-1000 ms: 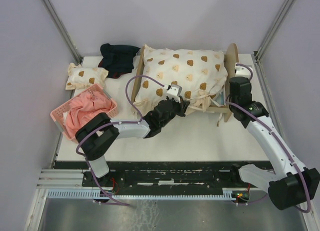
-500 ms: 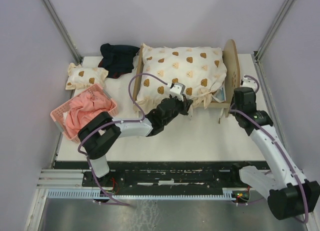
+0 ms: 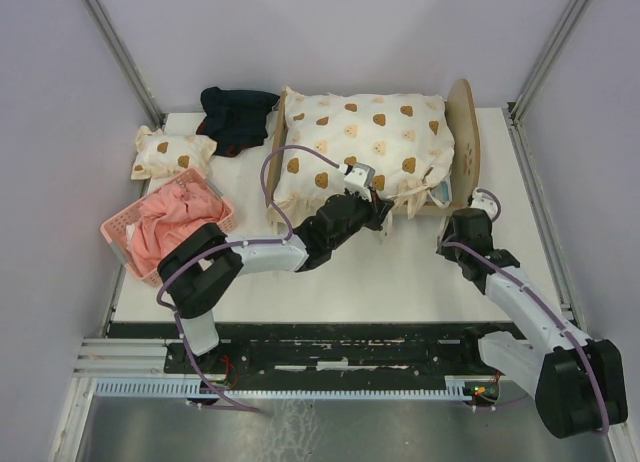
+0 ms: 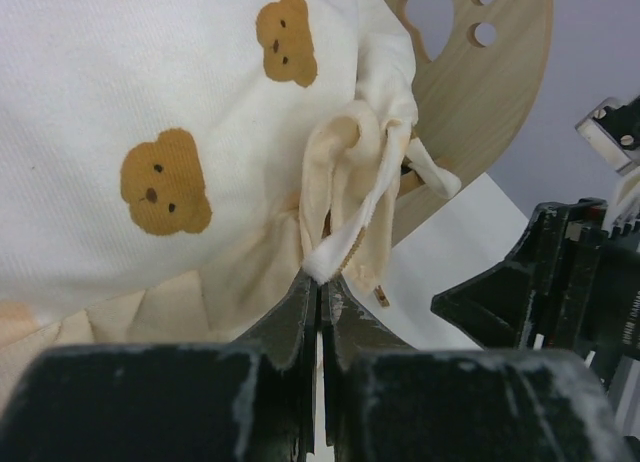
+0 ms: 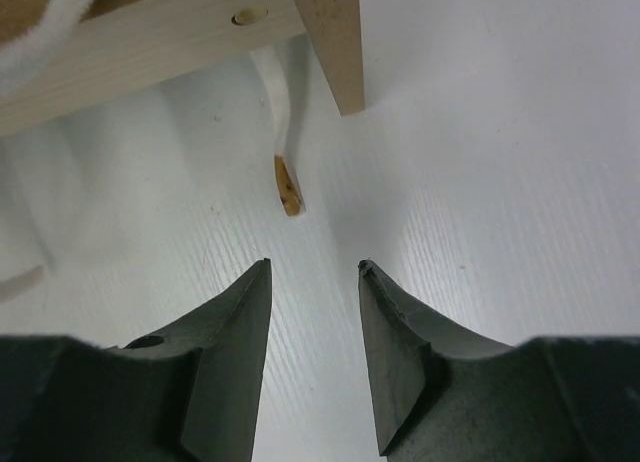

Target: Set up the pet bed

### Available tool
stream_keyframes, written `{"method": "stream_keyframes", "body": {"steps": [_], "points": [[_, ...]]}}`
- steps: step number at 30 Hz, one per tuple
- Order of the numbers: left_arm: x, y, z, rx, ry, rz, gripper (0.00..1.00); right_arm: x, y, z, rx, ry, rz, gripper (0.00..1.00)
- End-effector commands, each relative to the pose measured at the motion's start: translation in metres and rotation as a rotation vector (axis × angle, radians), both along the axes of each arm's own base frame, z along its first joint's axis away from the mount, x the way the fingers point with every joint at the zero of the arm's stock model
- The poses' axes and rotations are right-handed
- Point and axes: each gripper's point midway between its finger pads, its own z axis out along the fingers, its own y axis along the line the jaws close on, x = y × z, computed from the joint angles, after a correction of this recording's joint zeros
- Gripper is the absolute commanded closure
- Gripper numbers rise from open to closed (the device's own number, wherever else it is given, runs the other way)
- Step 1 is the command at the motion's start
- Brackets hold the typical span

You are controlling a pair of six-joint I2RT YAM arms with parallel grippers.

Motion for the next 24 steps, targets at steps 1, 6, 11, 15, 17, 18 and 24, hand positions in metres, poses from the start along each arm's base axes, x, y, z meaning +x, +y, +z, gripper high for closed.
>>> {"method": "stream_keyframes", "body": {"steps": [1, 6, 11, 15, 17, 18, 24], "points": [[-0.001, -0.014, 0.030, -0.120, 0.006, -0.025, 0.95, 0.043, 0.003, 0.019, 0.057, -0.244, -0.061, 0.51], [-0.002, -0.018, 0.037, -0.150, 0.017, -0.038, 0.95, 0.051, -0.003, -0.003, 0.055, -0.260, -0.131, 0.52], [-0.002, -0.021, 0.040, -0.164, 0.023, -0.043, 0.95, 0.065, 0.004, -0.017, 0.074, -0.223, -0.132, 0.52], [-0.001, -0.023, 0.040, -0.170, 0.029, -0.044, 0.95, 0.070, 0.005, -0.023, 0.078, -0.190, -0.155, 0.52], [-0.001, -0.024, 0.041, -0.174, 0.032, -0.045, 0.95, 0.068, 0.006, -0.029, 0.098, -0.173, -0.178, 0.52], [0.000, -0.024, 0.042, -0.178, 0.033, -0.043, 0.95, 0.068, 0.007, -0.033, 0.111, -0.171, -0.185, 0.53], [0.001, -0.027, 0.044, -0.190, 0.041, -0.045, 0.95, 0.063, 0.013, -0.055, 0.143, -0.133, -0.180, 0.64]]}}
